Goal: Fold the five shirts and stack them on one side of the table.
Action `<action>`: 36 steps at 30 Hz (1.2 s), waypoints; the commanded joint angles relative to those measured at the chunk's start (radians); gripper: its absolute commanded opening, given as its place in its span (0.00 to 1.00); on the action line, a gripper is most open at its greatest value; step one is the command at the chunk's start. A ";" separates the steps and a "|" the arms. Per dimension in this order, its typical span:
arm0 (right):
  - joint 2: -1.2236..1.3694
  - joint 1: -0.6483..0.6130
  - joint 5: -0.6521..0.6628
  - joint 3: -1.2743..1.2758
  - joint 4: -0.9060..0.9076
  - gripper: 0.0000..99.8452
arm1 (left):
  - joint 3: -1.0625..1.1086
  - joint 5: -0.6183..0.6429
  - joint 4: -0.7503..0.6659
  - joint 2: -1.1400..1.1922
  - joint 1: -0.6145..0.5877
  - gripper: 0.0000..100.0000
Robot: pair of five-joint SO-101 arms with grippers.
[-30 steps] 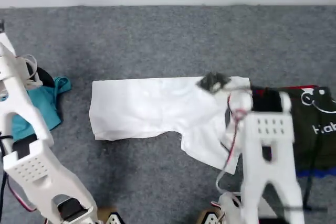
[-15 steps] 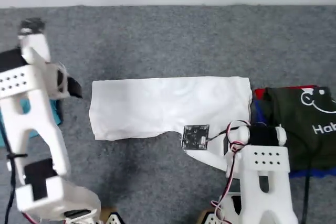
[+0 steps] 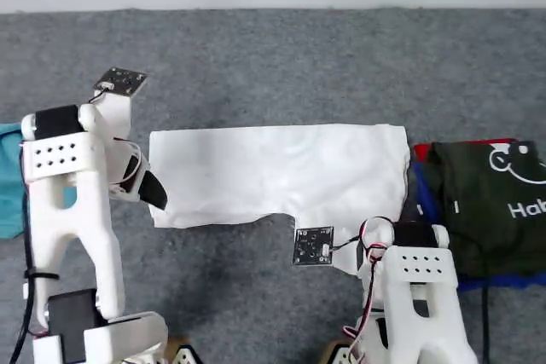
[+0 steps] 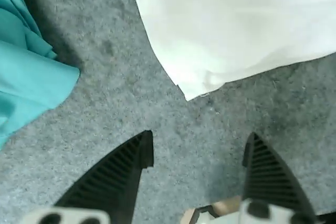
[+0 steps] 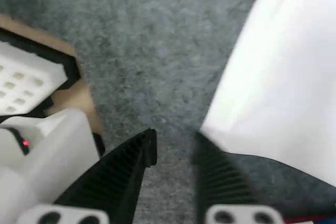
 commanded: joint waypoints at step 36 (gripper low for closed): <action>-0.007 0.079 0.069 -0.048 -0.245 0.01 | -0.004 -0.012 0.021 -0.037 0.008 0.27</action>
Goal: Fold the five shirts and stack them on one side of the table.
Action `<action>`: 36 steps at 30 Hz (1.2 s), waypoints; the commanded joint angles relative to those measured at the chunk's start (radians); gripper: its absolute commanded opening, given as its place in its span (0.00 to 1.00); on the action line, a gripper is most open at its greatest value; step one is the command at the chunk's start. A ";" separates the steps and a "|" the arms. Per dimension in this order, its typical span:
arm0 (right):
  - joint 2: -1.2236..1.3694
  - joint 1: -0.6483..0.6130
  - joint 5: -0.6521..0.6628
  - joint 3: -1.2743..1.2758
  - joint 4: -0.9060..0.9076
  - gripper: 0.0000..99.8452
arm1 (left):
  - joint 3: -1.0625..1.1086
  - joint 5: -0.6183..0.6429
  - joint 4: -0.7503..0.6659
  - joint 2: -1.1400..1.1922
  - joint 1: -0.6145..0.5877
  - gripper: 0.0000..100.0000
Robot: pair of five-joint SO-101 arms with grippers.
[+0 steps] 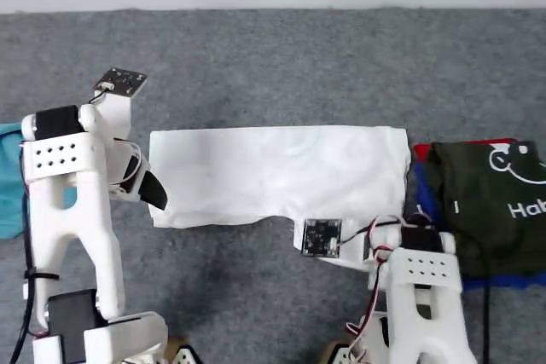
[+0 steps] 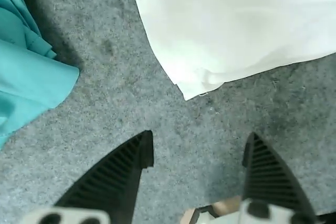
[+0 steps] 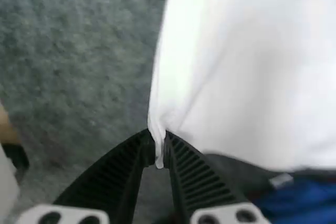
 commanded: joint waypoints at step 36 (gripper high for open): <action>0.783 -0.062 -0.304 -0.652 -0.415 0.01 | 0.077 -0.014 0.003 -0.031 0.011 0.27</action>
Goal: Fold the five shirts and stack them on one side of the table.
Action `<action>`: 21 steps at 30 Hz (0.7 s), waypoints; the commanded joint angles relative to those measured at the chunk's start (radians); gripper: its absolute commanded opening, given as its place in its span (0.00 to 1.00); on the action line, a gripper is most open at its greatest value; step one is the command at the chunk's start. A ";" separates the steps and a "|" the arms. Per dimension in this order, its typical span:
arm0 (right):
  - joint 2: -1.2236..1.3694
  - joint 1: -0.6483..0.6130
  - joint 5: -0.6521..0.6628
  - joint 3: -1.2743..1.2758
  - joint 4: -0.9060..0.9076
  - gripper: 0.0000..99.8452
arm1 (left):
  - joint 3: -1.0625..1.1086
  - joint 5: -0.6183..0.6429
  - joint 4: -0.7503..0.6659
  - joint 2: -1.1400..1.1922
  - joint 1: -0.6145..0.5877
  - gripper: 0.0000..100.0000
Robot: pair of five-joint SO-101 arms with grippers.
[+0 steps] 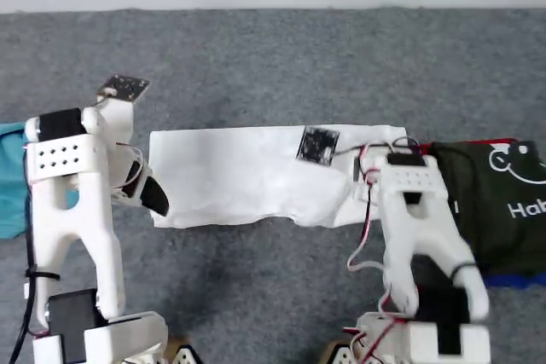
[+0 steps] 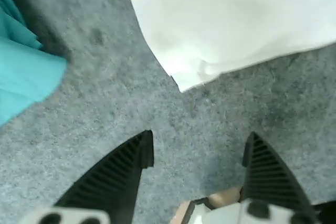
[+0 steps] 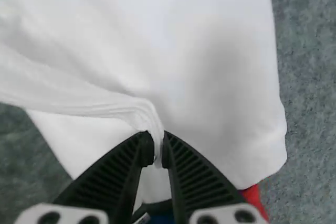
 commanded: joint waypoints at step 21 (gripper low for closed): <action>0.131 0.090 -0.094 -0.190 -0.013 0.01 | 0.085 -0.015 -0.080 -0.029 0.011 0.27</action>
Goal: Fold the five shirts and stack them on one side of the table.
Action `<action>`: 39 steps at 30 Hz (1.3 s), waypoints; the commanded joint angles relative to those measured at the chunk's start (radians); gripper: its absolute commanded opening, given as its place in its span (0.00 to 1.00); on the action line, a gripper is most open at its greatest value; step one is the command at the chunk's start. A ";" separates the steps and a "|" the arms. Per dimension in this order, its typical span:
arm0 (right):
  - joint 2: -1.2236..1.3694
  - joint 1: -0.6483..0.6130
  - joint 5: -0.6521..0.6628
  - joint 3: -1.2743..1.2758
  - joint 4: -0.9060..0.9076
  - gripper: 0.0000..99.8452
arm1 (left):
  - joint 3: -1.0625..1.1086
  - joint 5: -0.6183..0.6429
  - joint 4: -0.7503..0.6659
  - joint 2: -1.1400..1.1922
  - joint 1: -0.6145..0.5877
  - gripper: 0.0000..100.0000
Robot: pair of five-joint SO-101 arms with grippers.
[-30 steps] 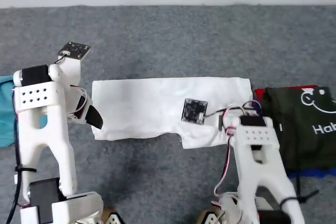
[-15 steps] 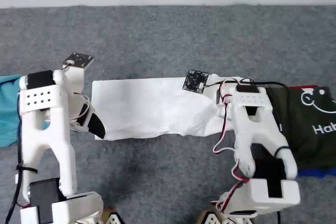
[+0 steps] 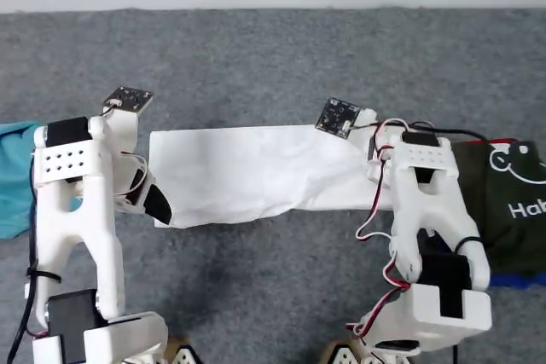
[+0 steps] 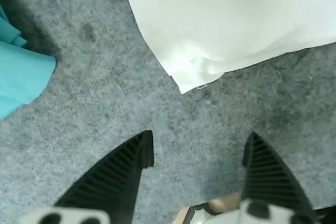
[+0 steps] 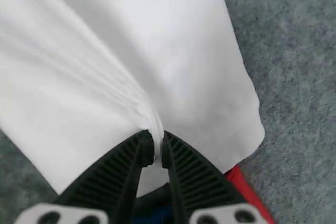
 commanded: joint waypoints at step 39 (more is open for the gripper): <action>-0.216 -0.265 -0.423 0.009 0.214 0.16 | 0.073 -0.014 -0.038 -0.031 0.011 0.27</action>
